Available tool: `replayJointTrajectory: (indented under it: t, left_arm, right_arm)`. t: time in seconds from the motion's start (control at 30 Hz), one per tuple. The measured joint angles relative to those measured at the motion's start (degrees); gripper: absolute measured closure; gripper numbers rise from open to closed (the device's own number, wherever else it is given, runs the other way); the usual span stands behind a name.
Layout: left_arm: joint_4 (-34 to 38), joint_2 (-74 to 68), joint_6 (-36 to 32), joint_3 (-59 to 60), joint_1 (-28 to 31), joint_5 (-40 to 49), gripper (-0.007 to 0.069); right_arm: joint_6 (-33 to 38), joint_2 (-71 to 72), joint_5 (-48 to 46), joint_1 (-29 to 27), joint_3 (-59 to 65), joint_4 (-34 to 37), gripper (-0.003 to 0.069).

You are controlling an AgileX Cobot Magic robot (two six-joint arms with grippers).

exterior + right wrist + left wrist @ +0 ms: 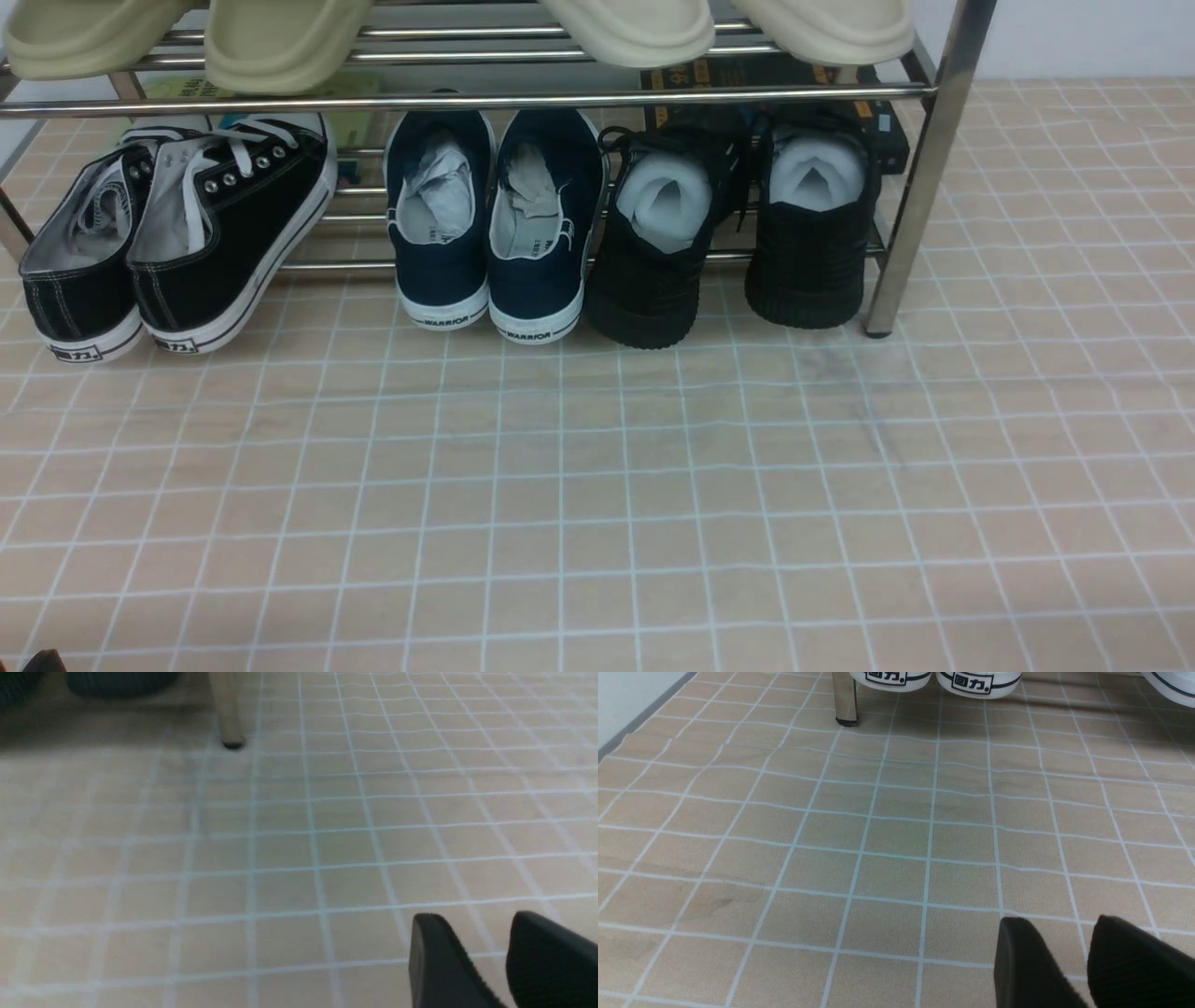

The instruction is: Take the shoes off the shelf from the light coffee tablecloth by hand.

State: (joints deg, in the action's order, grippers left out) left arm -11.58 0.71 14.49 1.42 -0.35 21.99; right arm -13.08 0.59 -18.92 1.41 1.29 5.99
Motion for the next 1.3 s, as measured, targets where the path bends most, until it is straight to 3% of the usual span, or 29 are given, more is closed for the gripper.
replayJointTrajectory:
  t: [0.1, 0.23, 0.57, 0.63, 0.73, 0.87, 0.93, 1.17, 1.3]
  left_arm:
    - [0.0, 0.0, 0.0, 0.0, 0.0, 0.0, 0.0385]
    - [0.0, 0.0, 0.0, 0.0, 0.0, 0.0, 0.0385]
    - [0.0, 0.0, 0.0, 0.0, 0.0, 0.0, 0.0385]
    - [0.0, 0.0, 0.0, 0.0, 0.0, 0.0, 0.0385]
    - [0.0, 0.0, 0.0, 0.0, 0.0, 0.0, 0.0385]
    - [0.0, 0.0, 0.0, 0.0, 0.0, 0.0, 0.0385]
    - [0.0, 0.0, 0.0, 0.0, 0.0, 0.0, 0.0386]
    - [0.0, 0.0, 0.0, 0.0, 0.0, 0.0, 0.0385]
    - [0.0, 0.0, 0.0, 0.0, 0.0, 0.0, 0.0385]
  right_arm:
    - [-9.8, 0.0, 1.8, 0.0, 0.1, 11.6, 0.0419]
    - [-17.1, 0.0, 3.3, 0.0, 0.1, 21.7, 0.0419]
    - [-19.0, 0.0, 2.7, 0.0, -0.5, 26.2, 0.0419]
    - [-17.0, 0.0, 2.4, 0.0, -2.1, 26.0, 0.0421]
    - [-8.1, -1.2, 2.3, 0.0, -9.3, 23.6, 0.0470]
    - [6.0, -10.3, -2.0, 0.0, -23.0, 19.3, 0.0626]
    - [9.0, -15.6, -6.3, 0.0, -28.5, 17.8, 0.0665]
    - [11.2, -43.3, -29.2, 0.0, -48.4, 10.4, 0.0659]
    - [14.0, -58.2, -39.5, 0.0, -56.8, 14.3, 0.0659]
